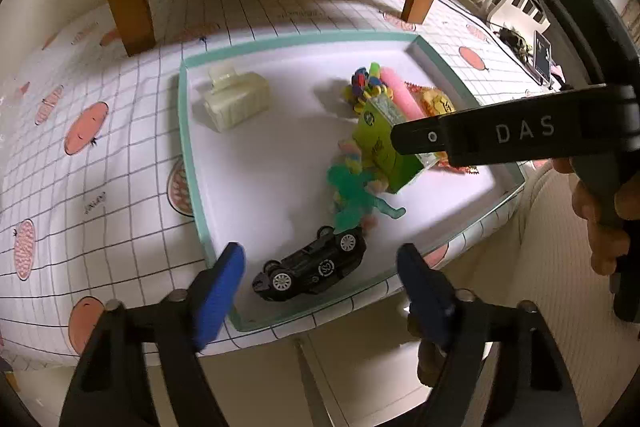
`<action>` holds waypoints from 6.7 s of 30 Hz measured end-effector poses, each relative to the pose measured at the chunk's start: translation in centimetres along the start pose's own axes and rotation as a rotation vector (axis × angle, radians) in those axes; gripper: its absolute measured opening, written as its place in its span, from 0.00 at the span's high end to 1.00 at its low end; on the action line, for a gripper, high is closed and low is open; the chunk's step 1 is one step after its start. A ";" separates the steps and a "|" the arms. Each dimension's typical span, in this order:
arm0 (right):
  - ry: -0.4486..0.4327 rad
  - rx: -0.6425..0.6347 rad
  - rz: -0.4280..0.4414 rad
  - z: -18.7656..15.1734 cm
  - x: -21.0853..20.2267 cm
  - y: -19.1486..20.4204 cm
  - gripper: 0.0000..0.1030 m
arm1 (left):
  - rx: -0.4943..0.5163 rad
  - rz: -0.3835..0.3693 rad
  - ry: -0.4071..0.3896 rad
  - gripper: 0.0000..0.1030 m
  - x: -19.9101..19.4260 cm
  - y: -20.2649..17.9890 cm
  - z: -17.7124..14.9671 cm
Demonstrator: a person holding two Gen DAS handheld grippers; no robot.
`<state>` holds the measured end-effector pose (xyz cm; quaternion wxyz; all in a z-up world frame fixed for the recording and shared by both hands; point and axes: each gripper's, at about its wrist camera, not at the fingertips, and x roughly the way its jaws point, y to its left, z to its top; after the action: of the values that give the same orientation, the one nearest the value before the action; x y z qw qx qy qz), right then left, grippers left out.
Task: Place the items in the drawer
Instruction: 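Lower both tools over the remaining items in the tray, then grasp the black toy car with the left tool while the right tool grasps the green-yellow gum box, then lift the toy car and gum box up toward the nightstand with both tools, then carry the toy car and gum box into the open lower drawer, then open both tools to drop the car and gum box in the drawer, then push the lower drawer shut against the nightstand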
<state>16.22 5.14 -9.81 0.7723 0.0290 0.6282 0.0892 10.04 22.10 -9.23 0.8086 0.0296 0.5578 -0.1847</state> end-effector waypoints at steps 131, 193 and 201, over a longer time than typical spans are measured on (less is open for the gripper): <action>-0.492 0.020 -0.065 16.6 -26.0 -1.7 0.79 | -0.123 0.000 -0.600 0.66 -20.6 2.5 24.3; -0.430 0.044 -0.082 14.5 -21.9 -2.8 0.00 | -0.251 0.080 -0.613 0.00 -19.5 3.7 21.4; -0.523 0.024 -0.069 9.2 -22.0 -2.5 0.00 | -0.258 0.016 -0.653 0.00 -19.4 2.6 15.8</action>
<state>21.12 -0.48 12.94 0.9106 0.0389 0.4090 0.0449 18.96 25.62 14.05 0.9430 -0.1289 0.2880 -0.1060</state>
